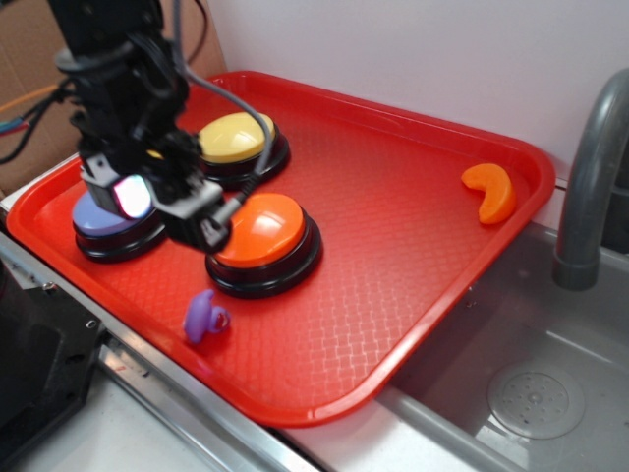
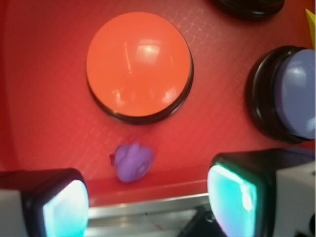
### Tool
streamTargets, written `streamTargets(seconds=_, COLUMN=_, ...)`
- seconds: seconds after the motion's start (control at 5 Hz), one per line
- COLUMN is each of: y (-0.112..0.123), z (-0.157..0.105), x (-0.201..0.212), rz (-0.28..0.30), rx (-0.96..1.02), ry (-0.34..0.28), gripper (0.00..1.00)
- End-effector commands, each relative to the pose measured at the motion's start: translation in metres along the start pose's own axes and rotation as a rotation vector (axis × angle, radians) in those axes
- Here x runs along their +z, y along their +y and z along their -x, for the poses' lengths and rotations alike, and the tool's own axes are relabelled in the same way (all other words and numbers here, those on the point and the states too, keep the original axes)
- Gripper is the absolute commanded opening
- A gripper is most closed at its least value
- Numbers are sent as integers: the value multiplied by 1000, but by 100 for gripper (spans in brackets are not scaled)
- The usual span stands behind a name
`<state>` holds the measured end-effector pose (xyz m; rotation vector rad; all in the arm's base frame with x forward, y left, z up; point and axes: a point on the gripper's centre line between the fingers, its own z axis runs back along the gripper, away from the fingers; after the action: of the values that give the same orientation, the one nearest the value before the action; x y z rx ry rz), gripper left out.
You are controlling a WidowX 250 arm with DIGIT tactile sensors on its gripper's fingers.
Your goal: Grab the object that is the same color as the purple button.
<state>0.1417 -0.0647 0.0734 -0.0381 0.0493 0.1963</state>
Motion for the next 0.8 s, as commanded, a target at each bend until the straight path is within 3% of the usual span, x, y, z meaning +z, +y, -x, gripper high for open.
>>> streamTargets(seconds=0.0, y=-13, z=13, x=-43, rz=-5, rx=35, ry=44, gripper=100)
streamTargets(seconds=0.2, y=-15, z=12, x=-56, rz=-25, rx=43, ry=41, gripper=100)
streamTargets(seconds=0.4, y=-17, z=10, x=-59, rz=-56, rx=37, ry=15, gripper=0)
streamTargets(seconds=0.6, y=-20, z=10, x=-56, rz=-37, rx=41, ry=-12, gripper=0)
